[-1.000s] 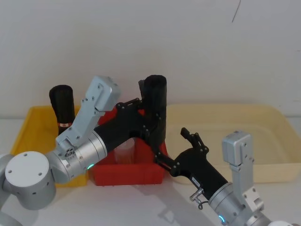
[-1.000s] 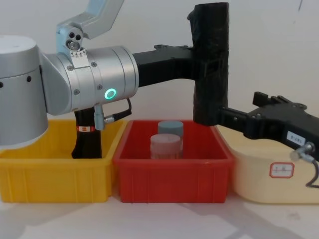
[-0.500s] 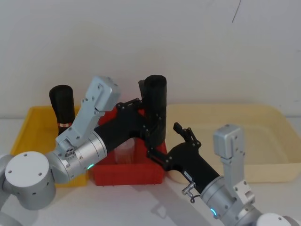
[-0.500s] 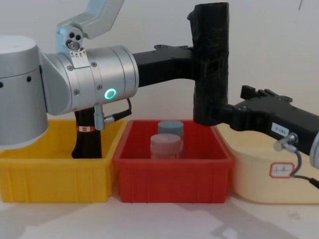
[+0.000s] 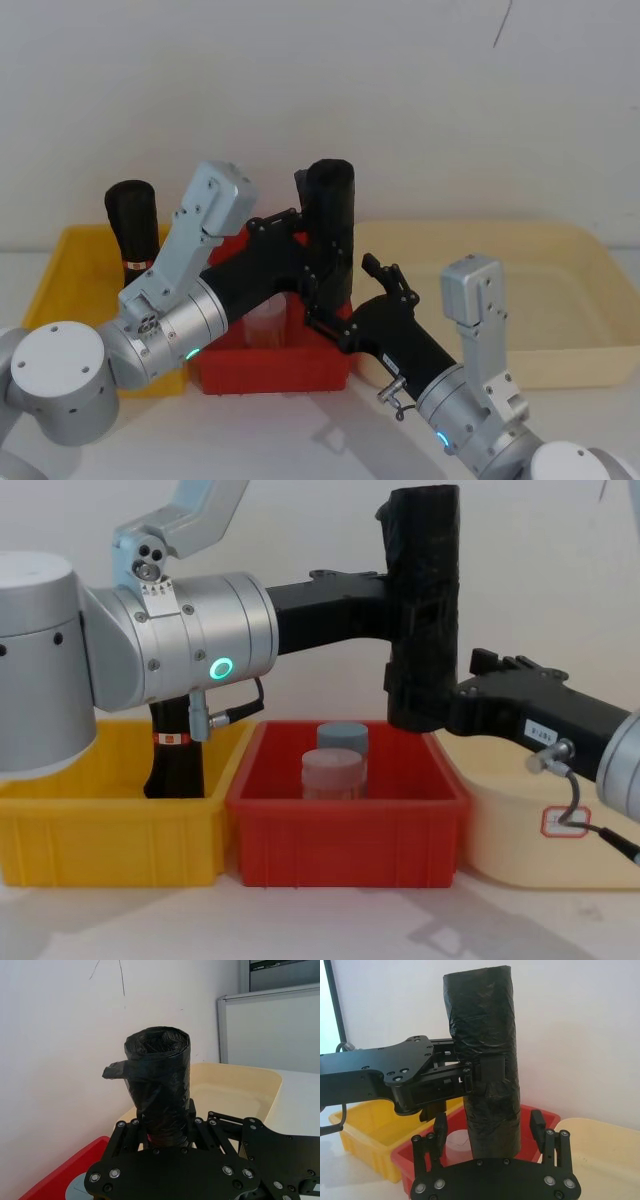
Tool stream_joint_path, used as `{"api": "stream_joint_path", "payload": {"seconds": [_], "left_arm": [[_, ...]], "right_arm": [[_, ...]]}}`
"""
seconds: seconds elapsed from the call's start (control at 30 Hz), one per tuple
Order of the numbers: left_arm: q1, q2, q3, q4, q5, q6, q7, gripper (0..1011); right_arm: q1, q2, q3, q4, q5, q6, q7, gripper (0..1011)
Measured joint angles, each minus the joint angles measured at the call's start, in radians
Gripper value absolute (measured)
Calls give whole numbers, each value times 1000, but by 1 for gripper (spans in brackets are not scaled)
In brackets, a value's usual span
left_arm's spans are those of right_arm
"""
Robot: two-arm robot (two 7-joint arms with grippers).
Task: Pick up the garbage bag with the one hand and transfer it to the other hand.
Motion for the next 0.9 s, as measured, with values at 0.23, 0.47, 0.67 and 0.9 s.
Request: {"api": "stream_joint_path", "payload": {"seconds": [0.23,0.47,0.67,0.9], "left_arm": [[0,0,0,0,0,0,0,404],[0,0,0,0,0,0,0,404],[0,0,0,0,0,0,0,404],[0,0,0,0,0,0,0,404]], "right_arm": [[10,-6,-2,15,-4,-2,-1,1000],[20,-11,-8,29,-8,-11,1,1000],[36,-20,-15,48,-15,-21,4,999],[76,-40,-23,90,-23,-26,6,1000]]}}
